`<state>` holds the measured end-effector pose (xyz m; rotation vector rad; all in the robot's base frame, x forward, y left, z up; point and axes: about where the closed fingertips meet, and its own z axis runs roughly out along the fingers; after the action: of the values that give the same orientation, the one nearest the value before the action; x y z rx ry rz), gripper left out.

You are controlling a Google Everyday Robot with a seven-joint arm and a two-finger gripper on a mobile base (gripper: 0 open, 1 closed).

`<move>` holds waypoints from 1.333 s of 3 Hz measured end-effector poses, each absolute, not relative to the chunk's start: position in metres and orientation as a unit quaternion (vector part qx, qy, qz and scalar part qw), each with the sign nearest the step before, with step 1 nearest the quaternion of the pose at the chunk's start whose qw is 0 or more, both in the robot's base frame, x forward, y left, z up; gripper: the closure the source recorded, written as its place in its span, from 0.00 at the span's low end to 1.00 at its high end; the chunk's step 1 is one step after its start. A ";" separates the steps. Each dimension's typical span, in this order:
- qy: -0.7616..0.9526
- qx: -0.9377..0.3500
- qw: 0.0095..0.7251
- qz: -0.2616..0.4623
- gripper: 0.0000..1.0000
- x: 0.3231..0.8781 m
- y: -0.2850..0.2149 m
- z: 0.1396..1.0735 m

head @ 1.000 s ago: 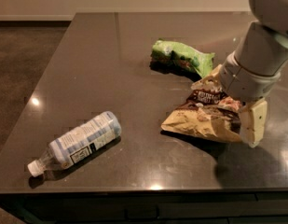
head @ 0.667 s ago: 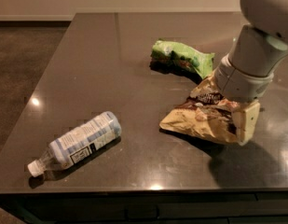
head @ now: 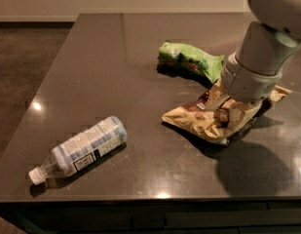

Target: Move brown chip bag near blue plastic bottle

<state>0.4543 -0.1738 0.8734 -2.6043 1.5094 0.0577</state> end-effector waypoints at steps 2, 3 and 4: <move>0.530 -0.838 0.126 0.028 1.00 0.457 -0.141 0.907; 0.533 -0.829 0.163 0.042 1.00 0.456 -0.110 0.923; 0.534 -0.822 0.190 0.054 1.00 0.458 -0.080 0.933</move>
Offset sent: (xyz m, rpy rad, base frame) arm -0.0017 0.0654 0.0619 0.2297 -0.0569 -0.1166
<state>0.4579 -0.0803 0.9332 -2.3096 1.5004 0.1530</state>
